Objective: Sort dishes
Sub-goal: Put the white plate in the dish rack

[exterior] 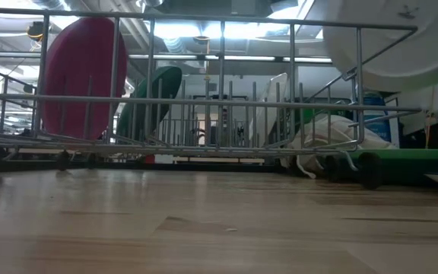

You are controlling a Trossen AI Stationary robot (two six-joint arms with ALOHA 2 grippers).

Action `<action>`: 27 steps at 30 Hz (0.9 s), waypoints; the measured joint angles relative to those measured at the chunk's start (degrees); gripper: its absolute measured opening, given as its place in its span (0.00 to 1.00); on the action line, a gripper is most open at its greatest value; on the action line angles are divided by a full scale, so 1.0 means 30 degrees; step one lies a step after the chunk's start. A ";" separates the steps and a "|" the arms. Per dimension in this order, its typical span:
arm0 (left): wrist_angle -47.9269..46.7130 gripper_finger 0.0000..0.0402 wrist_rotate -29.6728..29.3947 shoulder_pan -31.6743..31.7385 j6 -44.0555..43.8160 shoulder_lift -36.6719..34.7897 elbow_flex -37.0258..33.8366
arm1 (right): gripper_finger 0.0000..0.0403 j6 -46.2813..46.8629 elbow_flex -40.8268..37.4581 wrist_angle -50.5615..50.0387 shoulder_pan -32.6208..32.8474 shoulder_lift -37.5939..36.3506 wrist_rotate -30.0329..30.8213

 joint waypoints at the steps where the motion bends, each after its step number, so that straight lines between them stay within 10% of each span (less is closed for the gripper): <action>1: 0.0000 0.29 0.0006 -0.0002 0.0000 0.0000 0.0000 | 0.04 0.0000 0.0000 0.0000 0.0000 -0.0080 0.0474; 27: -0.0721 0.29 -0.0001 -0.0102 0.1392 -0.1938 0.0000 | 0.04 -0.3547 0.0000 0.9120 -0.0419 -0.0218 1.2316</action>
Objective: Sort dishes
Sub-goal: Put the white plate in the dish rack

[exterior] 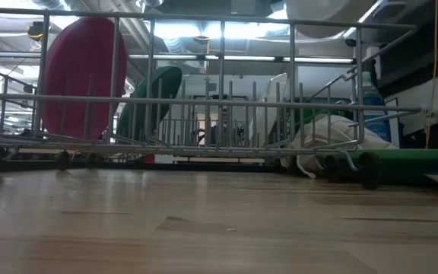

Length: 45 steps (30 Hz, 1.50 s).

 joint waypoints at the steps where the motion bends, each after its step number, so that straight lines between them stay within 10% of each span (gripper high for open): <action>1: 0.0032 0.29 -0.0007 -0.0007 0.0007 -0.0019 0.0000 | 0.04 -0.0277 0.0000 0.0499 -0.0270 0.0000 0.0230; 9: -0.0648 0.29 -0.0036 -0.0029 0.0015 -0.0721 0.0000 | 0.04 -0.2732 -0.0054 0.3967 -0.3916 0.0659 -0.0811; 25: -0.2574 0.29 -0.0117 -0.0029 -0.0058 -0.0952 0.0000 | 0.03 -0.4857 -0.0080 1.1204 -1.3282 0.3944 -1.0617; 45: -0.9312 0.29 -0.0119 -0.1209 -0.2460 -0.0940 0.0000 | 0.03 -0.0944 -0.0073 1.3146 -1.7358 0.7274 -1.1369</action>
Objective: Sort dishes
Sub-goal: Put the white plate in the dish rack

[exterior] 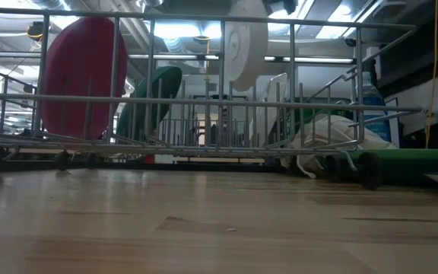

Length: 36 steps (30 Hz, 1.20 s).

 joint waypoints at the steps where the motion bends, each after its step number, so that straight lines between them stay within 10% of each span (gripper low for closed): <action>1: -0.0181 0.29 -0.0002 -0.0108 -0.0100 0.0000 0.0000 | 0.03 0.0140 0.0000 -0.0037 -0.0153 0.0123 -0.0057; 36: -0.0576 0.29 -0.0026 -0.2096 -0.1211 0.0000 0.0000 | 0.03 0.3348 0.0000 -0.1466 -0.0598 0.1790 0.1306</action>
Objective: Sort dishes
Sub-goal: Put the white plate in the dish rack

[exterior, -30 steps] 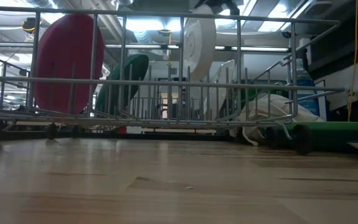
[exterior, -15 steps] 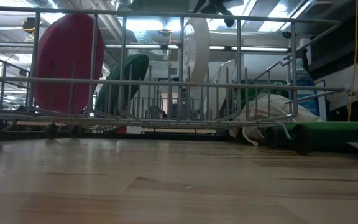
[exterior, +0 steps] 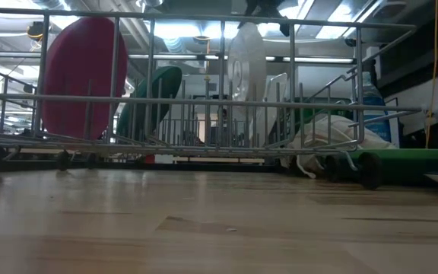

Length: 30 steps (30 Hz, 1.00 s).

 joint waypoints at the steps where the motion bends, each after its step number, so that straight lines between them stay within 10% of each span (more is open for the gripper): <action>1: -0.0007 0.29 0.0000 -0.0030 0.0007 0.0006 0.0000 | 0.03 0.0019 0.0000 0.0099 0.0000 0.0000 -0.0007; 30: -0.0007 0.29 0.0000 -0.0112 0.0057 0.0007 0.0000 | 0.03 0.2141 0.0007 0.0428 0.0029 0.0688 -0.0044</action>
